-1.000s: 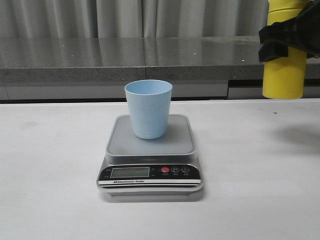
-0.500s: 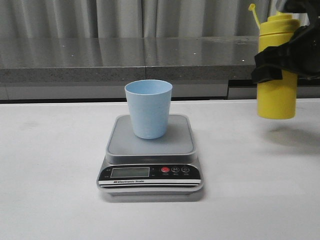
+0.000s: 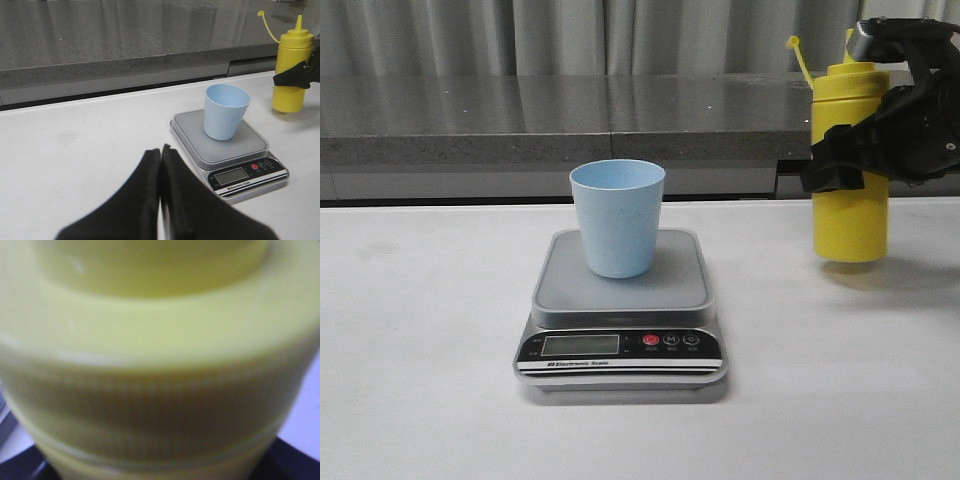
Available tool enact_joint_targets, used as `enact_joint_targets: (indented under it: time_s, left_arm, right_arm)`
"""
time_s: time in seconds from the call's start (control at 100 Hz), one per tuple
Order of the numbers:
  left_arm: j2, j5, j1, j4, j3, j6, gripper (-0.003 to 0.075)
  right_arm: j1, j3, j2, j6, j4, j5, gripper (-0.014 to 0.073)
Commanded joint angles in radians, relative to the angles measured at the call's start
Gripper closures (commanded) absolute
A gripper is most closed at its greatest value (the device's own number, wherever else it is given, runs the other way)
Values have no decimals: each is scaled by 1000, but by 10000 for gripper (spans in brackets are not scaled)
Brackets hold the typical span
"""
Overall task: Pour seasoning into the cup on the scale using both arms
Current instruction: 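Set the yellow bottle down on the table and open the right gripper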
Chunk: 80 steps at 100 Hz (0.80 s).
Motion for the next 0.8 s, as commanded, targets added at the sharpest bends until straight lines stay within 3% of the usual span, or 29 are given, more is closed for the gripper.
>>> enact_joint_targets:
  time_s: [0.0,0.24,0.53,0.79]
  left_arm:
    - [9,-79,1,-17,-27,-10,741]
    - [9,-79,1,-17,-27,-10,741]
    - [9,-79,1,-17,-27,-10,741]
    - [9,-79,1,-17,-27,-10,741]
  right_arm:
    - [-5,-25,-45,-40,23,-65,505]
    - [-5,-25,-25,-40,26,-65,337]
    - [-5,-25,-25,-38,27,-78,16]
    - [-5,-25,-26,-35,27,-106,8]
